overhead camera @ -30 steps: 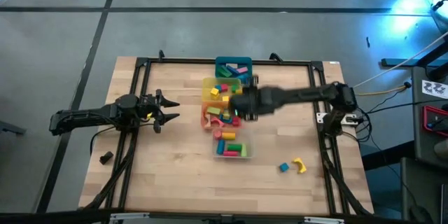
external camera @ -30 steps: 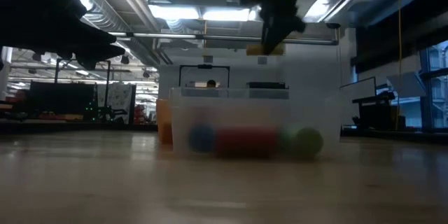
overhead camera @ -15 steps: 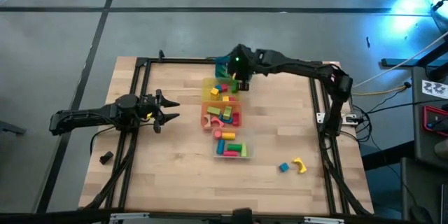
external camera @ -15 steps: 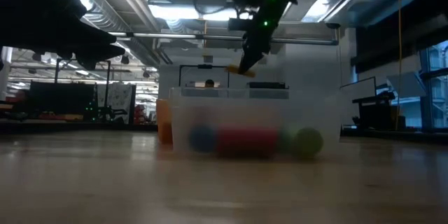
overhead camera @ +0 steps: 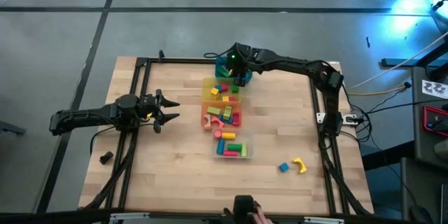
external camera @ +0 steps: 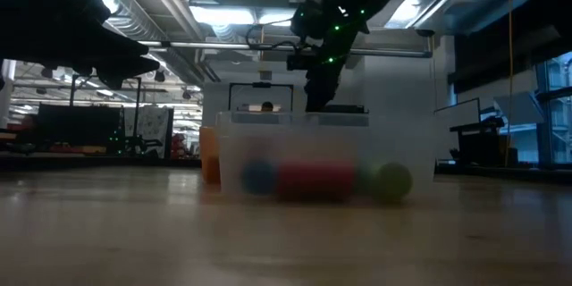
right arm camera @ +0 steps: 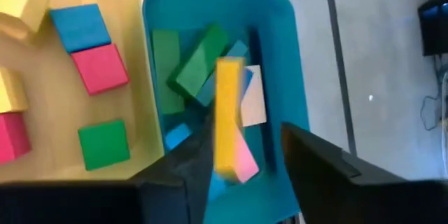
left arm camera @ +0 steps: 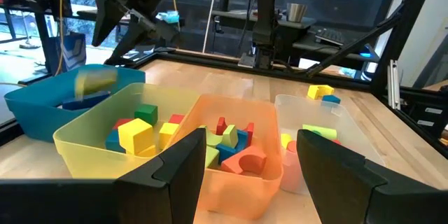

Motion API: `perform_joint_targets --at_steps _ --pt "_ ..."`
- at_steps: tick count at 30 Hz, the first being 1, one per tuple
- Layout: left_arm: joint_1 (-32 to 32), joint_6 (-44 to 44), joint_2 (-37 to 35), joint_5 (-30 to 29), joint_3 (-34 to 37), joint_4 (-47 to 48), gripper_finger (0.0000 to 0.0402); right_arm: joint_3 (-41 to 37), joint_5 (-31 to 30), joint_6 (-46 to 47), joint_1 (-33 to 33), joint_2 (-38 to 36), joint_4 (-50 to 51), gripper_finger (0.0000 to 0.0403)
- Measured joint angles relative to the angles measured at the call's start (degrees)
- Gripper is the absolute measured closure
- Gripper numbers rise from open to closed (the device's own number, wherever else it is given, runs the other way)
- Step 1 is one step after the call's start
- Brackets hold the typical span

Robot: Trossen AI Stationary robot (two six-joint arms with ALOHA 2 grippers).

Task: Sort blocks by size
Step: Put the yellow rectangular block into the blue bin, then put the blue square block into the yellow bin

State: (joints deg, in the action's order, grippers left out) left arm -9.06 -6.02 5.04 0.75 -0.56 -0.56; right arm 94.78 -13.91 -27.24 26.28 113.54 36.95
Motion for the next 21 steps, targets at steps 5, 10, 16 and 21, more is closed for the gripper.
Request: perform_joint_targets --at_steps 5,10,16,21 --pt "-0.02 0.0 0.02 0.0 0.0 0.0 0.0192 0.0 -0.59 0.18 -0.02 -0.02 0.23 0.0202" --pt "-0.02 0.0 0.04 0.0 0.0 0.0 0.0192 0.0 -1.09 3.54 -1.65 -2.23 11.99 0.0193" --pt "-0.02 0.0 0.04 0.0 0.0 0.0 0.0192 0.04 2.32 19.52 -7.88 -6.5 36.66 0.0192" --pt "0.0 0.0 0.04 0.0 0.0 -0.01 0.0192 0.04 12.82 34.01 -15.94 -8.07 52.84 0.0192"
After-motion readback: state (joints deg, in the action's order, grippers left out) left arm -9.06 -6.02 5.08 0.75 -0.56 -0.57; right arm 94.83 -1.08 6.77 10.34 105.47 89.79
